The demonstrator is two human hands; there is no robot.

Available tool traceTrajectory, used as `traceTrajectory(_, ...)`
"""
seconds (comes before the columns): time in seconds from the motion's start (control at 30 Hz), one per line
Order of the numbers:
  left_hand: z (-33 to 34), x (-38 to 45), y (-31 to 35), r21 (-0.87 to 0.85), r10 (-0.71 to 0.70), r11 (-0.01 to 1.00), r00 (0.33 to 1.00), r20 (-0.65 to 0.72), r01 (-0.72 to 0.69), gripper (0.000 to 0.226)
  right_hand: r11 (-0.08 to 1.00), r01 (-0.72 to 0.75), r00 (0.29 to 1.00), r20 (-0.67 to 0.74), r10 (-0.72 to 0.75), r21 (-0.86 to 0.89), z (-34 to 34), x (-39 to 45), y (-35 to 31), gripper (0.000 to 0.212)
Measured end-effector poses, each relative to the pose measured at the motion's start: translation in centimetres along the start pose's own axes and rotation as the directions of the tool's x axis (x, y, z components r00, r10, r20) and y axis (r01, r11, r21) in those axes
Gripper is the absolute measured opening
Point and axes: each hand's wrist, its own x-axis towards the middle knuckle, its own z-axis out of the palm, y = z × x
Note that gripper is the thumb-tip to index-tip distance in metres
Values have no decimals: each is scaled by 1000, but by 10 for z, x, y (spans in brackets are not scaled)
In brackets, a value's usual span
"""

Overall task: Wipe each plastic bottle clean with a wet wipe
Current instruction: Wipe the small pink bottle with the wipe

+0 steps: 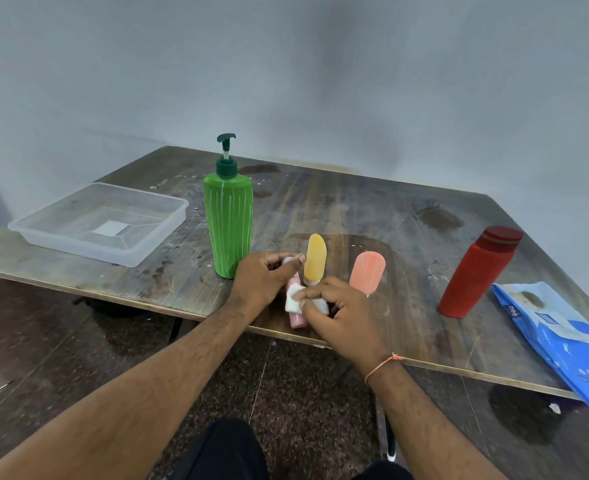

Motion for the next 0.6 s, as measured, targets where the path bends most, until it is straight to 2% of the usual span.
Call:
traceTrajectory(0.17,-1,2,1,-41,-14,999,999,29,15,14,999,18,999,28,-17,-31,-1,4,-3,23)
traceTrajectory(0.3,-2,1,2,-71,-8,997,998,61,12,12,1000,-5,999,50,6,-9,-1,-1,1,18)
traceTrajectory(0.47,-4,5,-4,-92,-23,995,996,89,32,23,998,-26,999,-41,24,-50,4,3,5,16)
traceTrajectory(0.6,-3,4,-5,-21,-4,1000,991,137,7,28,990,-49,998,-51,42,-136,5,8,7,23)
